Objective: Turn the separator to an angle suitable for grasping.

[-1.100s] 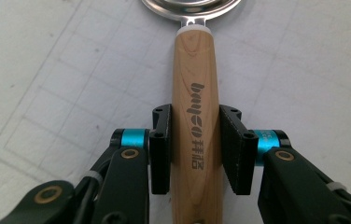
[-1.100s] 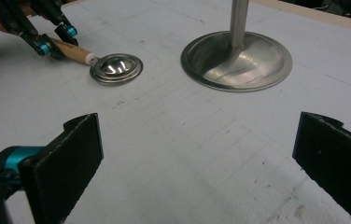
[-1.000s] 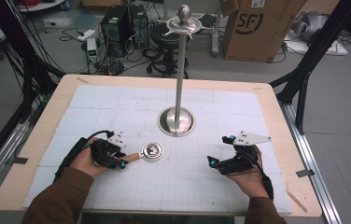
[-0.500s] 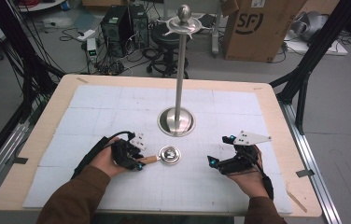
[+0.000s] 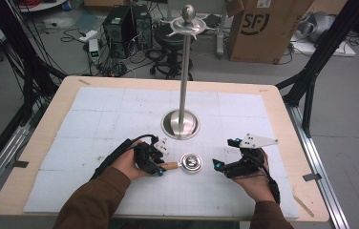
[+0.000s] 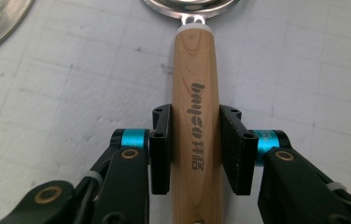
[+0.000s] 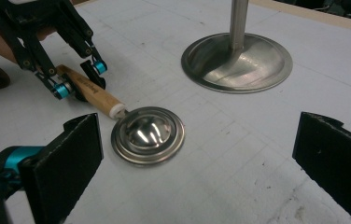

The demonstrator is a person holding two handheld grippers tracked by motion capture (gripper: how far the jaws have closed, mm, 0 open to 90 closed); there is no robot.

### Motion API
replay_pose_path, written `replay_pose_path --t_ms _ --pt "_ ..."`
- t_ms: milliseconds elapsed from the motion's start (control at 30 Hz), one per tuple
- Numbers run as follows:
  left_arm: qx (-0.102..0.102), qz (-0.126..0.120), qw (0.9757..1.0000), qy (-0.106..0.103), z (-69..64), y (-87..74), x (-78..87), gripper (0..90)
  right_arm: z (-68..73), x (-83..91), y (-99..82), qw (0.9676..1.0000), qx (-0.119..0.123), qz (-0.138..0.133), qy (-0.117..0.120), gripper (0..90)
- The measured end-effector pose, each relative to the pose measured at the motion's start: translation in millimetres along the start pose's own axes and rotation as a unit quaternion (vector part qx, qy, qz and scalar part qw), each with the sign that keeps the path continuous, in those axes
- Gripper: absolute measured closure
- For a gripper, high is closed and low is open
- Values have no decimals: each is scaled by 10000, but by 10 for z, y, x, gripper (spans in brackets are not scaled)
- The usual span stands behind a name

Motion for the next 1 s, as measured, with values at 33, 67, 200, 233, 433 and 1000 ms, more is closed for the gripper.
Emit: replay_pose_path --t_ms 33,67,200,233,433,1000 --pt "-9 -12 10000 0 -3 10 -12 671 0 0 0 10000 0 0 0 4" --pt "-10 -22 10000 -9 -3 25 -22 671 -2 -3 -1 10000 -1 -2 -5 4" --pt "-54 8 10000 -61 -6 98 -78 671 -3 -12 -4 10000 1 14 9 4" --pt "-61 20 10000 -54 -7 116 -93 671 -3 -12 -3 10000 2 13 8 4" --pt "-152 54 9998 -110 -19 222 -176 670 -3 -4 -2 10000 -19 1 -1 4" --pt "-219 -82 9997 -94 -34 299 -216 576 4 -15 -7 10000 7 44 9 4"
Point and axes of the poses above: each handheld gripper's, and its own axes: x roughly backward along the jaws, y roughly out of its top, z roughly to its left, the point moved 1 cm from there along -x, roughly forward along the jaws, and after that the axes turned 10 degrees about -z, right-handed, at the moved point
